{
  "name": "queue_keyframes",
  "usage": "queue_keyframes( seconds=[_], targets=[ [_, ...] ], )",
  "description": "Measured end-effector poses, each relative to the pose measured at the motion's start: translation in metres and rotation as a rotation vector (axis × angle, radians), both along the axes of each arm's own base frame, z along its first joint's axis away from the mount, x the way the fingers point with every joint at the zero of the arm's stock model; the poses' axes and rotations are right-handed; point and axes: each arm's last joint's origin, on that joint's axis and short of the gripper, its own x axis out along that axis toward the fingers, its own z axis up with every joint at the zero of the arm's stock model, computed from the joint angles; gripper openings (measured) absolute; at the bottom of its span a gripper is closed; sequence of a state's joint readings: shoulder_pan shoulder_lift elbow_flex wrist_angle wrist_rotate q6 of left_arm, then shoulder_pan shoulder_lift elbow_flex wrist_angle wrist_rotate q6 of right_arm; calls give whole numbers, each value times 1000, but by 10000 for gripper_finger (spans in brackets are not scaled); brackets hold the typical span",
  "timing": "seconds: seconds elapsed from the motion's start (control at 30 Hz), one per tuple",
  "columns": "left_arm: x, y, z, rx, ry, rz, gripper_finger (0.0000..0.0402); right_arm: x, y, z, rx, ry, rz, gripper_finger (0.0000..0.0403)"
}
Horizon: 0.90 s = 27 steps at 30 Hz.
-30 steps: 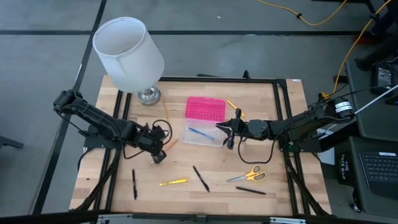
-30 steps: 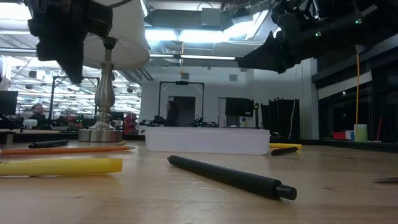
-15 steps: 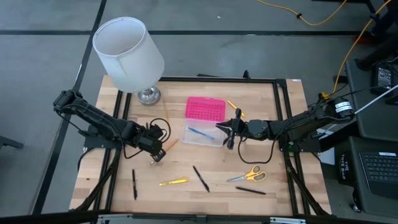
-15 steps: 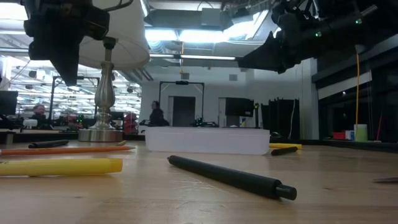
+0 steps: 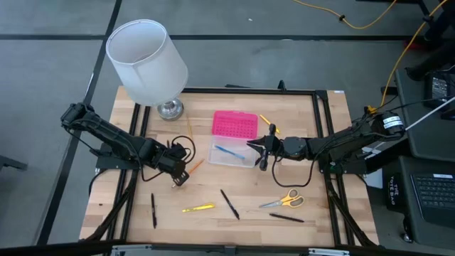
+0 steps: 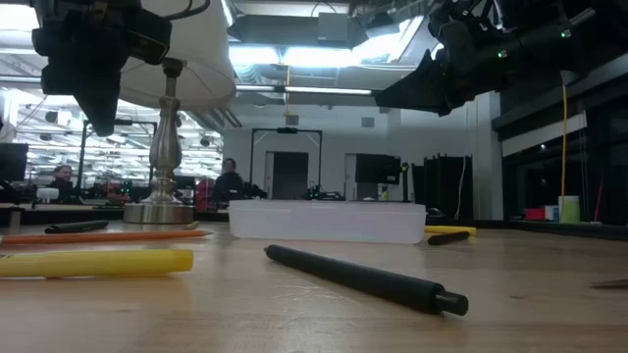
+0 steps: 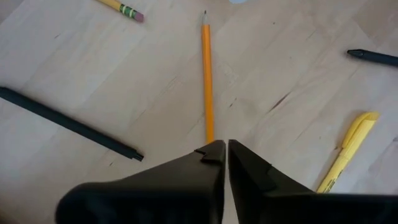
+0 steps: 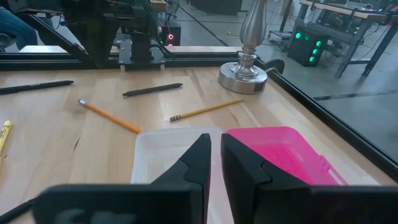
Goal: Pick & place school supplies into a supply box
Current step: Put the orange pencil into the transparent supply box
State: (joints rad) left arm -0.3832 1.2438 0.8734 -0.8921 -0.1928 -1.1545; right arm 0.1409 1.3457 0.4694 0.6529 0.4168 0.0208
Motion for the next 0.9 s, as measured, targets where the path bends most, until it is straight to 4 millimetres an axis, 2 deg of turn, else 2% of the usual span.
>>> queue_keyframes(
  seconds=[0.43,0.6,0.9],
  targets=[
    [2,-1,-2,22,1,-43,122,0,0,0,-1,0,0,44],
    [11,-4,-11,21,15,-24,136,0,0,0,-2,2,0,44],
    [27,-1,-39,17,148,9,139,0,0,0,-2,2,0,44]
  ],
)
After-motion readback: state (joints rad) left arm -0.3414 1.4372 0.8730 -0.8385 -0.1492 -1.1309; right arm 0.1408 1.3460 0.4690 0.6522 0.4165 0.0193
